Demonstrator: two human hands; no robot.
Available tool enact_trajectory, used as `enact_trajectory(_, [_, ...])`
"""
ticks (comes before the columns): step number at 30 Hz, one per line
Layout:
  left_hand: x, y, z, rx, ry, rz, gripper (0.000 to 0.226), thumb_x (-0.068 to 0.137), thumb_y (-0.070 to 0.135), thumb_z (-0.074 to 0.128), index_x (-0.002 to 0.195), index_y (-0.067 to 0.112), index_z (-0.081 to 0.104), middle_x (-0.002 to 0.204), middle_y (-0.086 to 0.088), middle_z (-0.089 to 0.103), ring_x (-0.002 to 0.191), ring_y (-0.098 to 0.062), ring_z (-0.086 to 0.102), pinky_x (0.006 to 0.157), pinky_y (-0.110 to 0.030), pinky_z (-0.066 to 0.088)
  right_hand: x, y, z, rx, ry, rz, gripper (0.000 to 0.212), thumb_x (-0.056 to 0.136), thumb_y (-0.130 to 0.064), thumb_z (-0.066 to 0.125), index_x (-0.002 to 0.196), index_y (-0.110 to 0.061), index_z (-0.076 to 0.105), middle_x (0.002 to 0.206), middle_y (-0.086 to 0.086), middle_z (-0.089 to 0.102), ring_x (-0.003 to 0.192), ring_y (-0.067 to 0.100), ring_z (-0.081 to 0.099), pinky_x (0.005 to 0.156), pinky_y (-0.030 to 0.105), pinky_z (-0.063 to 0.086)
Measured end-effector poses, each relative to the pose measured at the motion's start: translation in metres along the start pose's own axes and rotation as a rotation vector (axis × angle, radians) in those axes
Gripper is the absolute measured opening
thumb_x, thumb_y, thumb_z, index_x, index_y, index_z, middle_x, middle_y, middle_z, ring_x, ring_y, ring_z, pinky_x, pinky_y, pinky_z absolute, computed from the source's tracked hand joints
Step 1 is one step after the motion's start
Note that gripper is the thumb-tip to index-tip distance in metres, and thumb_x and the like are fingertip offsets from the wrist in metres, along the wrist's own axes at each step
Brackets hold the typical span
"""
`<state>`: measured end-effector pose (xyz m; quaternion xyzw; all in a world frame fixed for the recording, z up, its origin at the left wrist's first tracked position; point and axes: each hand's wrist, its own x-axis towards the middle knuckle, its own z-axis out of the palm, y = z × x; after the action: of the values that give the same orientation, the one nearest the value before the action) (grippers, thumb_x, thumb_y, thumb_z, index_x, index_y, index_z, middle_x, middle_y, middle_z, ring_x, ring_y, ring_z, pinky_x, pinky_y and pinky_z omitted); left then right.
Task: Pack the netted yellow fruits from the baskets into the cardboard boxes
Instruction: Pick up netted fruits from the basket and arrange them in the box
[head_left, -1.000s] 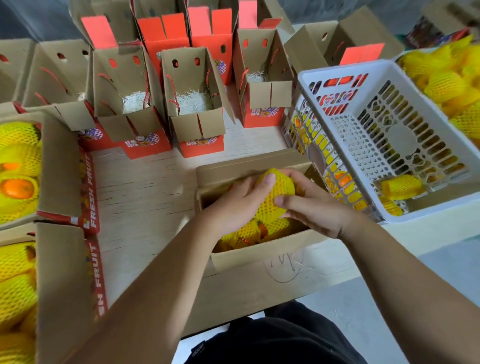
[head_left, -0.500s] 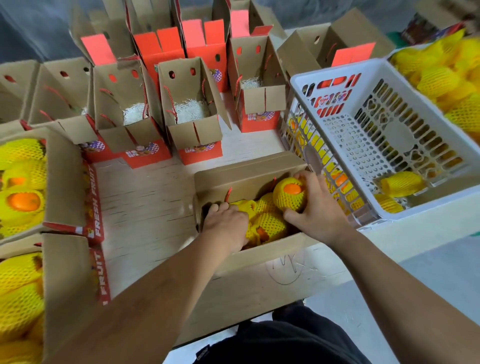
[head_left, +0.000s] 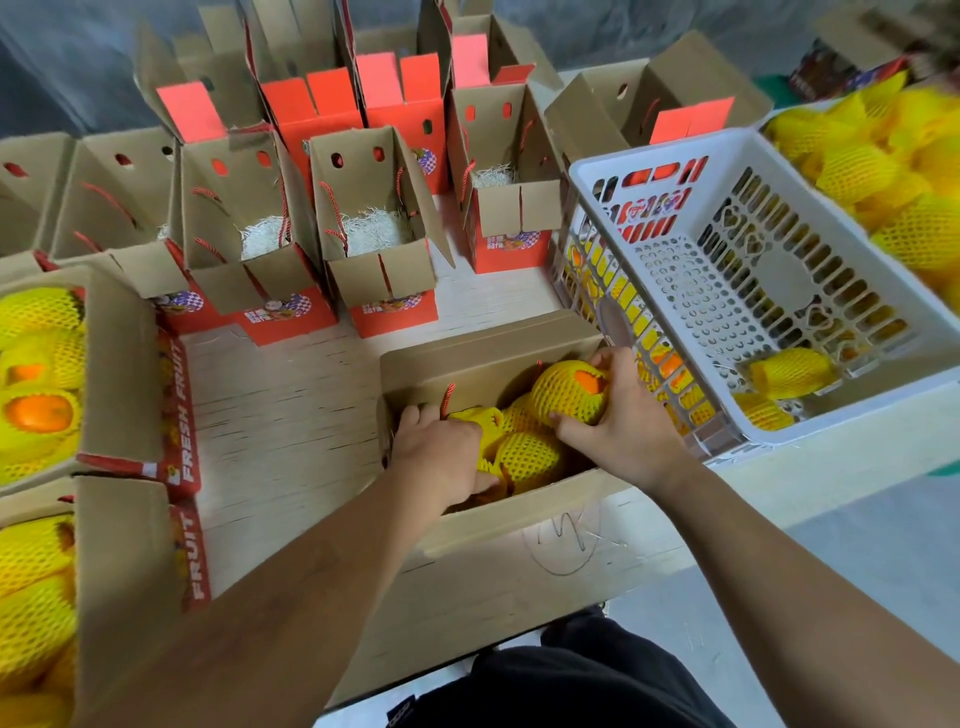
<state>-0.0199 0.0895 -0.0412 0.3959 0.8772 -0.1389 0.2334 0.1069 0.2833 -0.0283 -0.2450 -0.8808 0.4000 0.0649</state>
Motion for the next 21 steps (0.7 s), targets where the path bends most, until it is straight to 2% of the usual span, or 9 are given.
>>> enact_trajectory(5, [0.001,-0.003,0.0,-0.016,0.005,-0.013,0.06,0.087,0.066,0.063,0.129,0.025,0.048,0.133,-0.005,0.062,0.123,-0.031,0.044,0.097,-0.047,0.026,-0.001,0.0,-0.001,0.001,0.04,-0.03,0.08,0.07,-0.06,0.071,0.141,-0.043,0.039,0.132,-0.005,0.054,0.118,0.021,0.057,0.097,0.043,0.052])
enact_trajectory(7, [0.0,0.004,-0.002,-0.163,0.138,0.097,0.056,0.089,0.056,0.063,0.135,0.03,0.046,0.136,0.0,0.056,0.124,-0.029,0.043,0.1,-0.045,0.028,0.0,0.001,-0.003,0.02,0.057,-0.016,0.076,0.069,-0.061,0.071,0.137,-0.044,0.043,0.128,-0.009,0.055,0.117,0.017,0.057,0.094,0.036,0.051])
enact_trajectory(9, [-0.004,0.018,-0.005,-0.445,0.235,0.23,0.036,0.094,0.048,0.06,0.127,0.037,0.054,0.127,0.009,0.06,0.117,-0.021,0.047,0.098,-0.039,0.036,0.001,0.001,-0.003,0.041,0.069,0.008,0.071,0.068,-0.065,0.072,0.13,-0.045,0.044,0.118,-0.013,0.059,0.109,0.012,0.059,0.084,0.025,0.047])
enact_trajectory(11, [-0.005,0.033,-0.007,-0.556,0.082,0.248,0.012,0.097,0.033,0.062,0.105,0.027,0.068,0.107,0.003,0.071,0.104,-0.023,0.061,0.089,-0.037,0.049,0.001,0.0,-0.003,0.054,0.077,0.036,0.067,0.067,-0.07,0.071,0.123,-0.046,0.043,0.109,-0.015,0.061,0.101,0.011,0.061,0.079,0.024,0.049])
enact_trajectory(14, [0.0,0.04,-0.009,-0.555,-0.117,0.127,0.011,0.086,0.012,0.059,0.084,0.012,0.07,0.092,-0.012,0.07,0.096,-0.036,0.067,0.088,-0.038,0.056,0.001,-0.003,-0.002,0.067,0.068,0.077,0.064,0.07,-0.07,0.074,0.118,-0.036,0.048,0.1,-0.01,0.067,0.095,0.013,0.066,0.083,0.039,0.056])
enact_trajectory(16, [0.002,0.04,-0.018,-0.494,-0.156,0.094,0.013,0.086,0.013,0.057,0.079,0.015,0.068,0.095,-0.011,0.07,0.097,-0.035,0.062,0.098,-0.035,0.046,0.0,-0.006,-0.002,0.032,0.057,0.083,0.06,0.075,-0.065,0.077,0.116,-0.028,0.052,0.095,-0.003,0.069,0.09,0.017,0.067,0.081,0.044,0.057])
enact_trajectory(18, [0.005,0.041,-0.022,-0.426,-0.191,0.121,0.019,0.092,0.016,0.055,0.093,0.021,0.073,0.105,-0.005,0.071,0.105,-0.033,0.057,0.11,-0.039,0.034,-0.001,-0.008,-0.004,0.013,0.046,0.094,0.056,0.077,-0.062,0.077,0.114,-0.027,0.054,0.094,-0.001,0.07,0.09,0.018,0.067,0.081,0.046,0.056])
enact_trajectory(20, [0.003,0.04,-0.022,-0.511,-0.123,0.124,0.016,0.092,0.029,0.058,0.1,0.029,0.072,0.105,0.006,0.073,0.107,-0.023,0.061,0.113,-0.042,0.038,-0.003,-0.009,-0.007,0.05,0.028,0.114,0.053,0.079,-0.06,0.077,0.115,-0.029,0.053,0.097,-0.003,0.069,0.092,0.016,0.067,0.085,0.045,0.056])
enact_trajectory(21, [0.003,0.039,-0.019,-0.666,-0.04,0.102,0.015,0.087,0.039,0.062,0.1,0.035,0.067,0.102,0.01,0.072,0.103,-0.018,0.064,0.108,-0.042,0.045,-0.004,-0.009,-0.008,0.095,0.021,0.119,0.051,0.081,-0.057,0.078,0.117,-0.031,0.054,0.1,-0.005,0.07,0.095,0.014,0.067,0.088,0.044,0.056])
